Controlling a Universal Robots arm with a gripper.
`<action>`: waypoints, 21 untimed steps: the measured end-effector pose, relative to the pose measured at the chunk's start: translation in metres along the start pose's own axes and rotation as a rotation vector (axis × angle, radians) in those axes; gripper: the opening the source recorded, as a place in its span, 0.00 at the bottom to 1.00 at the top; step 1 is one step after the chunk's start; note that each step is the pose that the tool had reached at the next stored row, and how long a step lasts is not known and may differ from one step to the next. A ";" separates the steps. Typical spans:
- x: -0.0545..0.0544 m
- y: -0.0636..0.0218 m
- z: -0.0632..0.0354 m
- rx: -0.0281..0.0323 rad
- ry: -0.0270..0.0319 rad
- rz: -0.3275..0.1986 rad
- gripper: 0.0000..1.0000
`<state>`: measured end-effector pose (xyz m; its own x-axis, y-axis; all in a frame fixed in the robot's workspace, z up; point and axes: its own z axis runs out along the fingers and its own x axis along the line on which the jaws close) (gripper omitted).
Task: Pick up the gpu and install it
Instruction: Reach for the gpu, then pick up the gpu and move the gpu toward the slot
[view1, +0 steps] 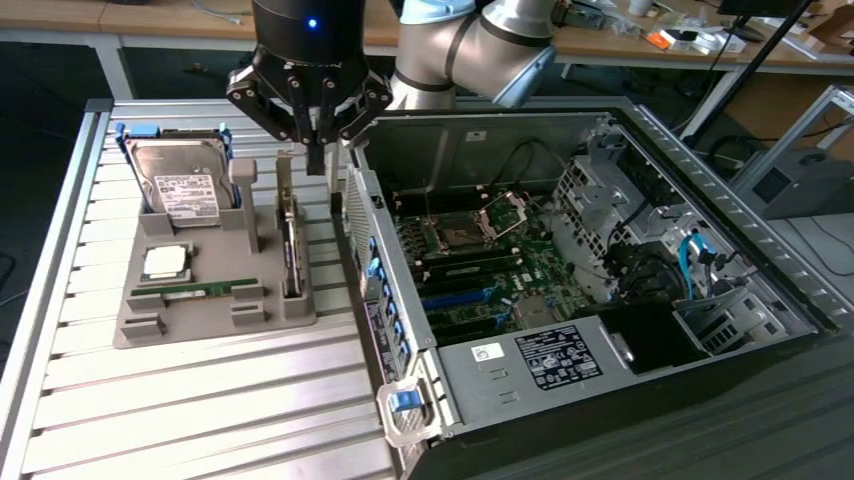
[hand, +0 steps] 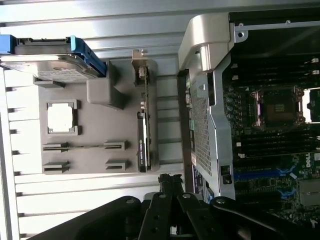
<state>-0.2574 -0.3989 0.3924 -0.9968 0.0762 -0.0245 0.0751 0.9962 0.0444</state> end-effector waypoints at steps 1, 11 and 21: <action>0.000 0.0000 0.0000 0.0000 0.0000 0.000 0.11; 0.003 -0.0002 -0.0001 0.0001 0.0000 0.000 0.11; 0.003 -0.0002 -0.0001 0.0000 0.0000 0.000 0.17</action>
<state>-0.2605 -0.3989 0.3924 -0.9968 0.0762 -0.0244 0.0751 0.9962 0.0444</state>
